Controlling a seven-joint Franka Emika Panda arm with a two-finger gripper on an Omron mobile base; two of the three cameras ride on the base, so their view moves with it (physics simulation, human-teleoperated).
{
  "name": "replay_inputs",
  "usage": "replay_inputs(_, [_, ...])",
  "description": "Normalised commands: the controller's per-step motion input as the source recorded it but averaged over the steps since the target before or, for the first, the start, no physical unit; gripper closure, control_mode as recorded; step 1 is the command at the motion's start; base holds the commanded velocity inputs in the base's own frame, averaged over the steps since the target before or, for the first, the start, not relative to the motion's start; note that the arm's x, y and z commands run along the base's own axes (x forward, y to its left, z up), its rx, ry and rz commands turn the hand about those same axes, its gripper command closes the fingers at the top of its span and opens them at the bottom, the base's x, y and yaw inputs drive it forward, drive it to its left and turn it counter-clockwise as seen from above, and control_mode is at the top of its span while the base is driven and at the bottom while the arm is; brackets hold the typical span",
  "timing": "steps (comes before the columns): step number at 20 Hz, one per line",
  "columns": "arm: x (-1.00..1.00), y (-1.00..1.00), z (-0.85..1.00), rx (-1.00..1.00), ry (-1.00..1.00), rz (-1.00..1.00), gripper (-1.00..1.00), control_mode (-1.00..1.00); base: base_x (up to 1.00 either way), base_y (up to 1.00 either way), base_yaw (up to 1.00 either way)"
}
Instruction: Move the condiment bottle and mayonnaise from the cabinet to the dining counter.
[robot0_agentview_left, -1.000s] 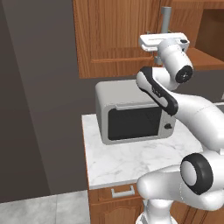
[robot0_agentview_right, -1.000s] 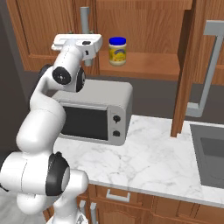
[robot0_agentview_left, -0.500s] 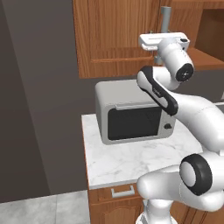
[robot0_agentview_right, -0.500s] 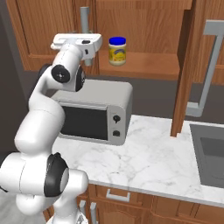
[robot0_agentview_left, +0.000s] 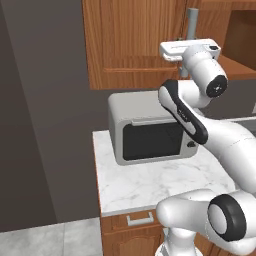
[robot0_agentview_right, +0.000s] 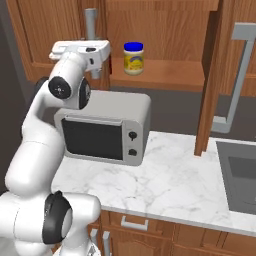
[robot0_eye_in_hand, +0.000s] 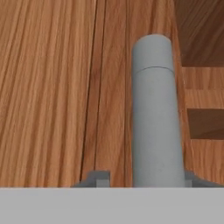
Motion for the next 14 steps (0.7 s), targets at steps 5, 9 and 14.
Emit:
replay_inputs(5, [-0.75,0.83,0.14,-0.06,0.00,0.00,1.00,-1.00,0.00,0.00,0.00])
replay_inputs(9, [-0.80,0.84,0.20,-0.04,0.02,0.00,1.00,-1.00,0.00,0.00,0.00])
replay_inputs(14, [-0.73,0.91,0.24,-0.02,0.08,0.00,1.00,-1.00,0.00,0.00,0.00])
